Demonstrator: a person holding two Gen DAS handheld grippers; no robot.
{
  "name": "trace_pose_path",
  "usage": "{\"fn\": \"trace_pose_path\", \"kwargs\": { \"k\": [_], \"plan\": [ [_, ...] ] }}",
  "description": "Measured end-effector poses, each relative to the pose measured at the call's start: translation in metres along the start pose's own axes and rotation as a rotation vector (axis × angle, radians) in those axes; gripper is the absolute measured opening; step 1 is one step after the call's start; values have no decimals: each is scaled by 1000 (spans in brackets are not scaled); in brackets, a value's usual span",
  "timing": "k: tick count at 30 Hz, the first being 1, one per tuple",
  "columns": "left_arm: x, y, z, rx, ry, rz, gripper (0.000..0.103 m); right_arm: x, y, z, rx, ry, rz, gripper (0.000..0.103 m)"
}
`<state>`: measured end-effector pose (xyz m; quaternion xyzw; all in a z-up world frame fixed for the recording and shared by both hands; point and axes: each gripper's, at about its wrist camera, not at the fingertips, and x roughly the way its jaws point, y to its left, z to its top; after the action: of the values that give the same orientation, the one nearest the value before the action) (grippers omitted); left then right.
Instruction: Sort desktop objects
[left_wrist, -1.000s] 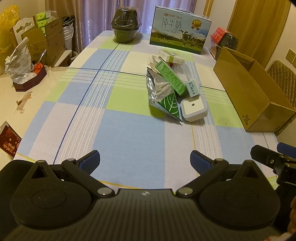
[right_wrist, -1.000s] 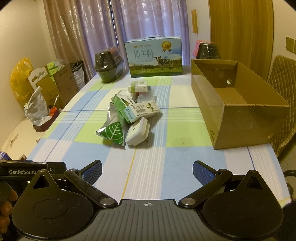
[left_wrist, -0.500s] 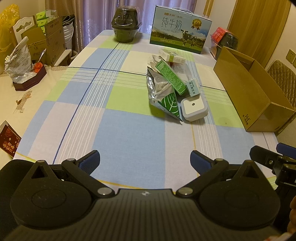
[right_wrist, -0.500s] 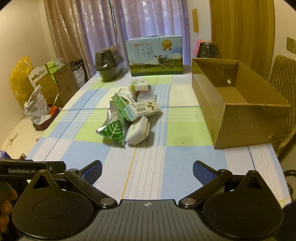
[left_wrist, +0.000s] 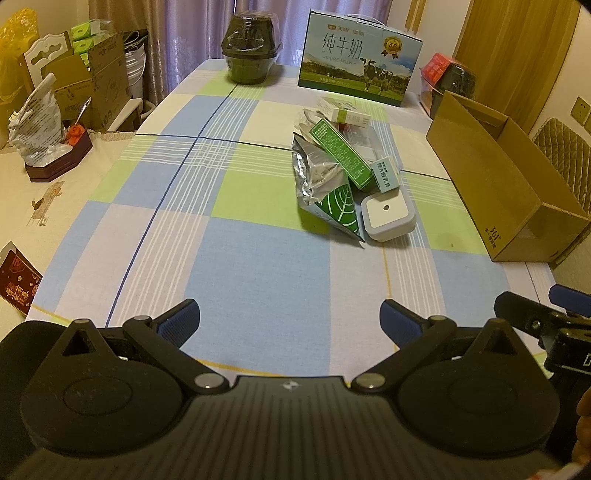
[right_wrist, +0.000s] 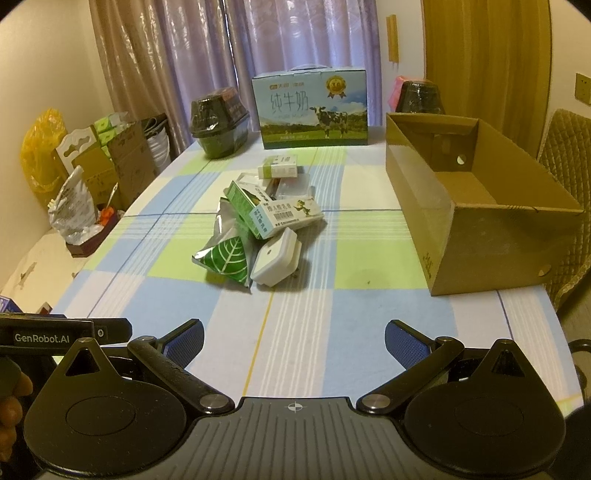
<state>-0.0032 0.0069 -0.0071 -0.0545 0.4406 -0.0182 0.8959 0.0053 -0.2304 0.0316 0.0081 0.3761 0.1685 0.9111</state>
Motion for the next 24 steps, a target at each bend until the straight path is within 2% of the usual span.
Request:
{"fn": "trace_pose_path", "kwargs": {
  "k": [17,24],
  "plan": [
    [12,5,6,5,19,2,102,18,1,2,-14,26,1,101],
    [25,11,17,1,34,-21,102,32,6,9,-37,20,4,101]
  ]
}}
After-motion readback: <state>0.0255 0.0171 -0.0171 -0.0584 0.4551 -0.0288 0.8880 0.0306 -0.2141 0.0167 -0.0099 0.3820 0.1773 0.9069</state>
